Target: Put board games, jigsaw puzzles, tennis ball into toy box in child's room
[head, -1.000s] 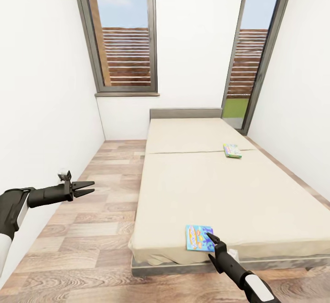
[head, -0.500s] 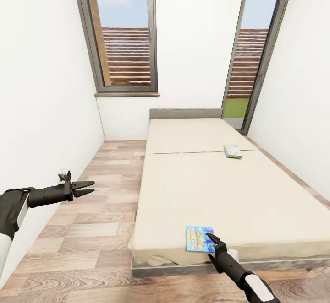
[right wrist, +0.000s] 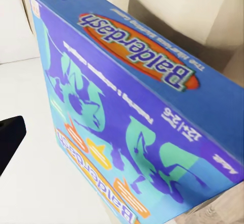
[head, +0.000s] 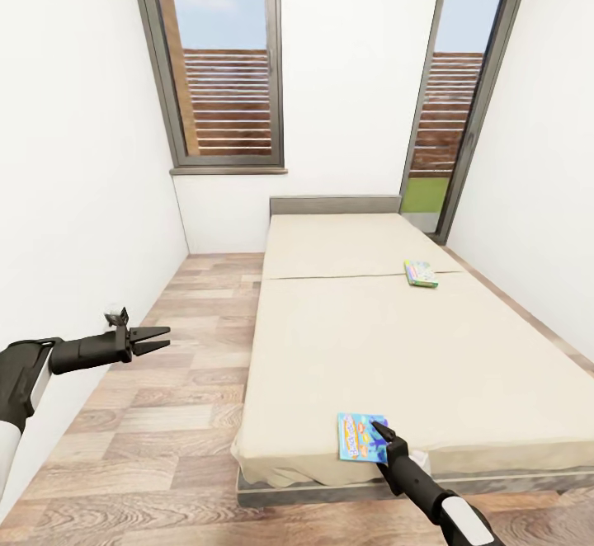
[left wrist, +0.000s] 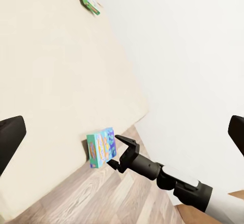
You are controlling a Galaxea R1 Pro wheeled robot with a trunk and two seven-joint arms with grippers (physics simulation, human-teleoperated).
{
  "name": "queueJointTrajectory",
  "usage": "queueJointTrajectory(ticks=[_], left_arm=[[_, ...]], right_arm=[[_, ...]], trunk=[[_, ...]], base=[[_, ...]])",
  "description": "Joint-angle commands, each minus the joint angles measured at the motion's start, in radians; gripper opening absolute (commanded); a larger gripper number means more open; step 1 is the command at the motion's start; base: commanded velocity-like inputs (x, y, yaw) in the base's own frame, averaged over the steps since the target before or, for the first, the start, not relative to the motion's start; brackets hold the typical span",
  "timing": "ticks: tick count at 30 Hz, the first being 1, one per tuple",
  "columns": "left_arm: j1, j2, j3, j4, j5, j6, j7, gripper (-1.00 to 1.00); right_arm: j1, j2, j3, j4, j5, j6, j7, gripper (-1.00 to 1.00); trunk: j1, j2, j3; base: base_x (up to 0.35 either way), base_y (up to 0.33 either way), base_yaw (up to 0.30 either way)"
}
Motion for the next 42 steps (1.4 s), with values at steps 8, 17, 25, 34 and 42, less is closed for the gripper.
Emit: queueJointTrajectory(ticks=[8,17,25,34,42], left_arm=[[-0.001,-0.001,0.002,0.0,-0.005,0.01,-0.006,1.0],[-0.002,0.001,0.005,0.0,-0.003,0.014,-0.006,1.0],[-0.001,0.001,0.0,0.0,-0.005,0.034,-0.006,1.0],[-0.001,0.001,-0.001,0.0,-0.005,0.035,-0.006,1.0],[-0.001,0.001,-0.001,0.0,-0.006,0.035,-0.006,1.0]], right_arm=[[-0.006,0.001,-0.004,-0.001,-0.018,0.008,0.003,-1.0],[-0.006,0.001,-0.004,-0.001,-0.019,0.01,0.003,-1.0],[-0.006,0.006,-0.003,-0.004,-0.018,0.01,0.01,-1.0],[-0.006,0.009,-0.002,-0.005,-0.017,0.009,0.069,-1.0],[-0.006,0.01,-0.002,-0.076,-0.018,0.01,0.099,-1.0]], trunk=[[0.0,0.0,-0.001],[-0.023,0.042,0.018],[-0.054,0.098,0.043],[-0.088,0.161,0.071],[-0.119,0.217,0.096]], base=[[0.003,0.001,0.0],[0.0,0.0,0.0],[0.0,0.0,0.0],[0.0,0.0,0.0],[0.0,0.0,0.0]])
